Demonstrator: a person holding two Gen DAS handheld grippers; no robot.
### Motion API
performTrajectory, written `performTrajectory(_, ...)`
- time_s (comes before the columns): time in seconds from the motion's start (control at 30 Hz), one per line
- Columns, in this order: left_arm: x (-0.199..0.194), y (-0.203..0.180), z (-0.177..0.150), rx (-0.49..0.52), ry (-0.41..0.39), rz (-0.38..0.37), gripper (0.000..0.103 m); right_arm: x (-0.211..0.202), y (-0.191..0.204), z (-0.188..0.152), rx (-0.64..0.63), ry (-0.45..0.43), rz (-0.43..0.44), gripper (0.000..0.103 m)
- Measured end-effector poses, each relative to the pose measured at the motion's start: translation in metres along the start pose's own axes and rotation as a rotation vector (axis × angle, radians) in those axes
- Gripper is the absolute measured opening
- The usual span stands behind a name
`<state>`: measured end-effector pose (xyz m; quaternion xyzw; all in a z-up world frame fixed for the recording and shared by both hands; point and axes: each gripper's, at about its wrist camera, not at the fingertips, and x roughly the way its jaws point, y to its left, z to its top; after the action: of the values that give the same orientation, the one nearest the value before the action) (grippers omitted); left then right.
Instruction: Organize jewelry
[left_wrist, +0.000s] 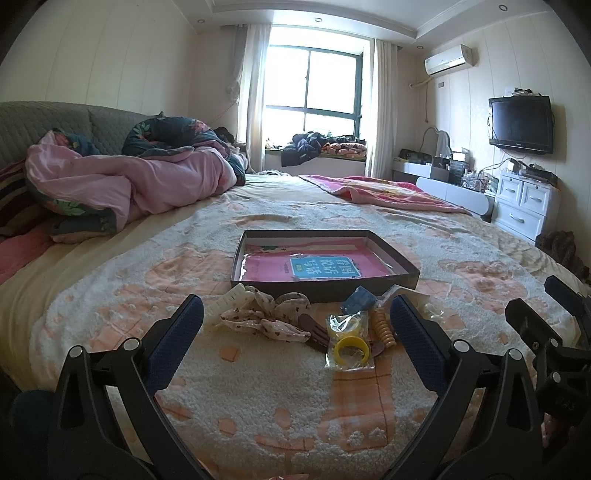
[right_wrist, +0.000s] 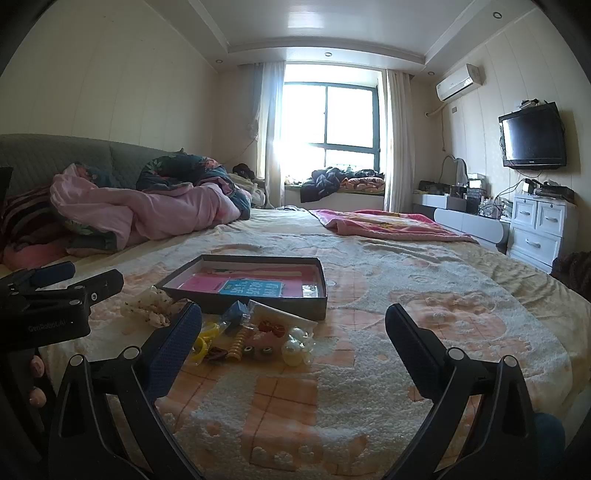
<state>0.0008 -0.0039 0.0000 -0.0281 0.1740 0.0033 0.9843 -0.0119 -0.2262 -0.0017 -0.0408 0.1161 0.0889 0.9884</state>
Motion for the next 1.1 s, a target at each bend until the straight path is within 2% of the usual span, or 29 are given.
performTrajectory(1.1,-0.0016,0.0044,0.007,0.0,-0.006,0.004,0.093,0.0001,-0.0004,-0.0002,-0.002,0.0,-0.003,0.097)
